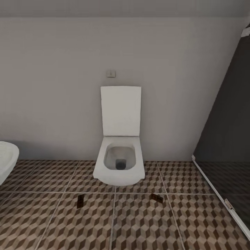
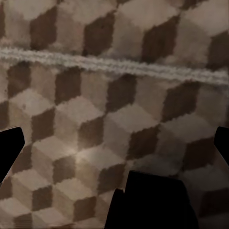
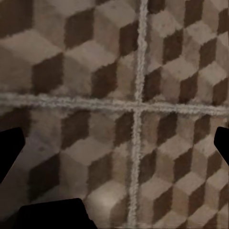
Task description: Take the four mousetraps from the cabinet in the bathroom and place them on the bathroom floor. Make sure all four end up on the same floor surface, and ensure that at least two of them are either under or directly next to the same bathroom sink.
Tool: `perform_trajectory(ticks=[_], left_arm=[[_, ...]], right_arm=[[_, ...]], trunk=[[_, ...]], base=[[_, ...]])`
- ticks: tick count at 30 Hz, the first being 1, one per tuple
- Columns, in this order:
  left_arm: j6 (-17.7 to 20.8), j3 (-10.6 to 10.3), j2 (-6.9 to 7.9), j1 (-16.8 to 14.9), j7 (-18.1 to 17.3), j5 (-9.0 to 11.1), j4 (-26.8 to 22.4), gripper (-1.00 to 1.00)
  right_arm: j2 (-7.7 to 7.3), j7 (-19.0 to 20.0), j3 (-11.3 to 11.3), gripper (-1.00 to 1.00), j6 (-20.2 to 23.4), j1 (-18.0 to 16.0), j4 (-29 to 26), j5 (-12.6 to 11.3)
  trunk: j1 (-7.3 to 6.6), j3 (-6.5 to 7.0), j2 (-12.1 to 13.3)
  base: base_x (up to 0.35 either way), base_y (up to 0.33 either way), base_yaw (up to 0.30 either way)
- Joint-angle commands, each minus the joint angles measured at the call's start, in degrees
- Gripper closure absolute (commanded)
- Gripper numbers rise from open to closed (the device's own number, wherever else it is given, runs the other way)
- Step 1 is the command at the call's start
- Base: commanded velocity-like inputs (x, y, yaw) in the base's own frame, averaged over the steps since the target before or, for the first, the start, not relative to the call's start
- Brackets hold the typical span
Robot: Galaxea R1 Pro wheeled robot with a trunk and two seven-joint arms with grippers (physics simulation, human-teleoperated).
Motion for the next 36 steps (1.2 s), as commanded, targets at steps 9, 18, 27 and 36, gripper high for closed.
perform_trajectory(ticks=[9, 18, 27, 36], left_arm=[[-0.02, -0.29, 0.08, 2.25, 0.54, 0.09, -0.25, -1.00], [-0.05, -0.29, 0.42, 3.50, 0.78, 0.04, 0.00, -1.00], [-0.06, -0.29, 0.60, 3.71, 0.66, -0.04, 0.39, -1.00], [-0.09, -0.29, 0.68, 3.75, 0.61, -0.14, 0.55, -1.00]], right_arm=[[-0.64, -0.14, 0.57, -1.00, -0.36, 1.19, 0.71, -0.29], [-0.57, -0.14, 0.53, -1.00, -0.41, 1.38, 0.82, -0.50], [-0.60, -0.11, 0.52, -1.00, -0.43, 1.37, 0.80, -0.49], [-0.81, -0.13, 0.52, -1.00, -0.41, 1.37, 0.89, -0.57]], trunk=[[-0.82, 1.83, 1.27], [-2.80, 3.44, 4.87], [-4.78, 5.06, 8.48], [-6.75, 6.68, 12.09]], base=[[0.000, 0.000, 0.000], [0.000, 0.000, 0.000], [0.000, 0.000, 0.000], [0.000, 0.000, 0.000]])
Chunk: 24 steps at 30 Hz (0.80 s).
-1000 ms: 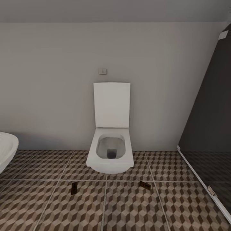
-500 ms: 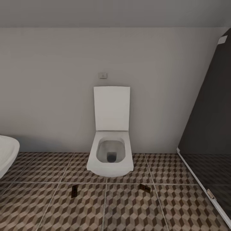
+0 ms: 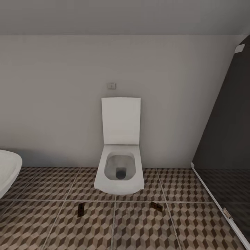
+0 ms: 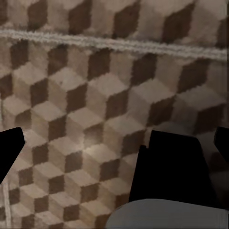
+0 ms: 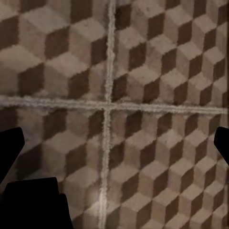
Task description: Take the four mousetraps from the cabinet in the bathroom and place them on the bathroom floor. Make sure all four end up on the same floor surface, and ensure that at least two of them are either under or directly next to the same bathroom sink.
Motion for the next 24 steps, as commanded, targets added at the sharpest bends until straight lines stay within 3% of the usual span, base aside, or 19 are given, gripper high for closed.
perform_trajectory(ticks=[1, 24], left_arm=[[-0.06, -0.27, 0.04, -0.08, 0.36, 0.09, -0.25, -1.00], [-0.11, -0.27, 0.03, -0.07, 0.25, 0.15, -0.24, -1.00]], right_arm=[[0.04, -0.12, 0.46, -1.00, -0.20, -0.02, 0.03, -0.61], [0.05, -0.13, 0.46, -1.00, -0.23, 0.00, 0.05, -0.62]], trunk=[[-0.24, 0.13, 0.39], [-5.29, 4.26, 9.62]], base=[[0.000, 0.000, 0.000], [0.000, 0.000, 0.000]])
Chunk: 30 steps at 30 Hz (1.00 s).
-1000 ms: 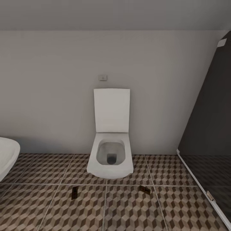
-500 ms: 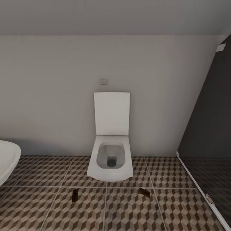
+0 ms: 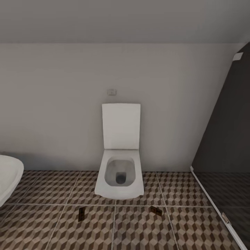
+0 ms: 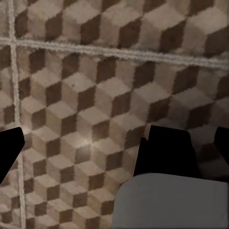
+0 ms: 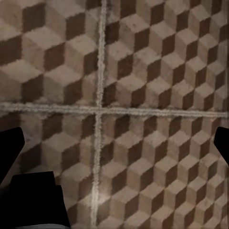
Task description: Take the four mousetraps from the cabinet in the bathroom and place them on the bathroom floor. Make sure all four end up on the same floor surface, and ensure that at least two of them are either under or directly next to the same bathroom sink.
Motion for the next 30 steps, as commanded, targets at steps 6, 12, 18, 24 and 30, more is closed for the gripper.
perform_trajectory(ticks=[6, 12, 18, 24, 30], left_arm=[[-0.03, -0.27, 0.08, -0.08, 0.29, 0.11, -0.21, -1.00], [-0.04, -0.27, 0.08, -0.08, 0.27, 0.11, -0.20, -1.00], [-0.07, -0.27, 0.08, -0.08, 0.26, 0.11, -0.20, -1.00], [-0.09, -0.27, 0.08, -0.08, 0.26, 0.11, -0.20, -1.00], [-0.03, -0.27, 0.08, -0.08, 0.26, 0.12, -0.23, -1.00]], right_arm=[[0.09, -0.10, 0.46, -1.00, -0.20, -0.03, 0.02, -0.61], [0.09, -0.12, 0.46, -1.00, -0.18, -0.04, 0.02, -0.61], [0.09, -0.12, 0.46, -1.00, -0.18, -0.04, 0.02, -0.61], [0.09, -0.11, 0.46, -1.00, -0.21, -0.03, 0.02, -0.61], [0.09, -0.11, 0.46, -1.00, -0.22, -0.04, 0.02, -0.61]], trunk=[[-1.33, 1.03, 2.40], [-2.65, 2.11, 4.80], [-3.97, 3.18, 7.21], [-5.29, 4.26, 9.62], [-6.60, 5.34, 12.02]], base=[[0.000, 0.000, 0.000], [0.000, 0.000, 0.000], [0.000, 0.000, 0.000], [0.000, 0.000, 0.000], [0.000, 0.000, 0.000]])
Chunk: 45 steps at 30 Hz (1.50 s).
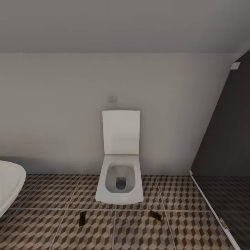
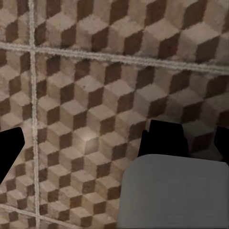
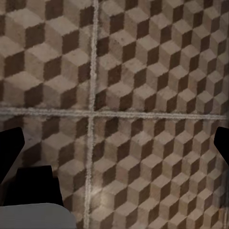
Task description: Take the four mousetraps from the cabinet in the bathroom and place them on the bathroom floor. Make sure all four end up on the same floor surface, and ensure that at least two of them are either under or directly next to the same bathroom sink.
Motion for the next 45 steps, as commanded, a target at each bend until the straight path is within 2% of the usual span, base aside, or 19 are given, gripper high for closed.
perform_trajectory(ticks=[1, 21, 45], left_arm=[[-0.06, -0.27, 0.06, -0.08, 0.38, 0.11, -0.25, -1.00], [-0.02, -0.27, 0.10, -0.01, 0.38, 0.34, -0.71, -1.00], [0.03, -0.27, -0.13, 0.01, 0.38, 0.17, -0.66, -1.00]], right_arm=[[0.02, -0.12, 0.46, -1.00, -0.19, -0.02, 0.02, -0.61], [0.02, -0.14, 0.46, -1.00, -0.18, -0.01, 0.02, -0.61], [0.02, -0.12, 0.46, -1.00, -0.17, -0.02, 0.02, -0.61]], trunk=[[-0.23, 0.13, 0.39], [-4.63, 3.72, 8.41], [-4.63, 3.72, 8.41]], base=[[0.000, 0.000, 0.000], [0.000, 0.000, 0.000], [0.000, 0.000, 0.000]])
